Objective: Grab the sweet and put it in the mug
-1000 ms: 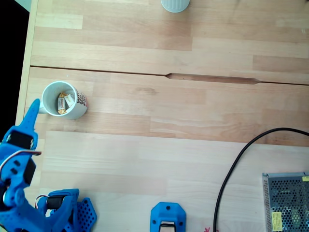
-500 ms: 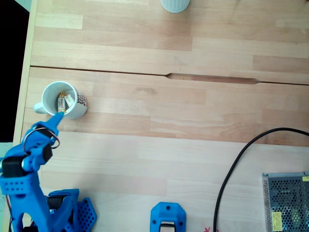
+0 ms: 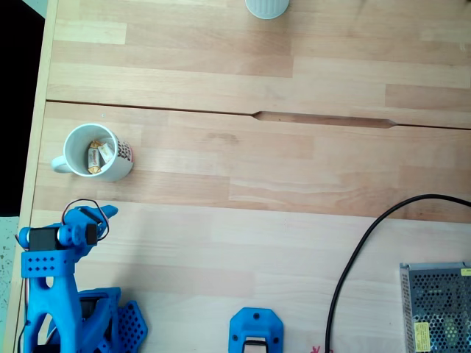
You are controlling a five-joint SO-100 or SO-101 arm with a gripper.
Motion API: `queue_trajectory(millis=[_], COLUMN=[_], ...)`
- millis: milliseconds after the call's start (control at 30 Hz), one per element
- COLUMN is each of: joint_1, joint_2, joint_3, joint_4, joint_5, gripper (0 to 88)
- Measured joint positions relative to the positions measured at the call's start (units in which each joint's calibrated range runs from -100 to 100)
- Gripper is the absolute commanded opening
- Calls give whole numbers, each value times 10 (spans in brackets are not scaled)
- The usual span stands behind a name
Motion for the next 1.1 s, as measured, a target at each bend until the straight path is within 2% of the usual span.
queue_trajectory(millis=[933,1100], joint_1=[1,1], joint_2=[0,-63], joint_3=[-51,-31], joint_4=[0,0], joint_5=[0,0], gripper=[290,290])
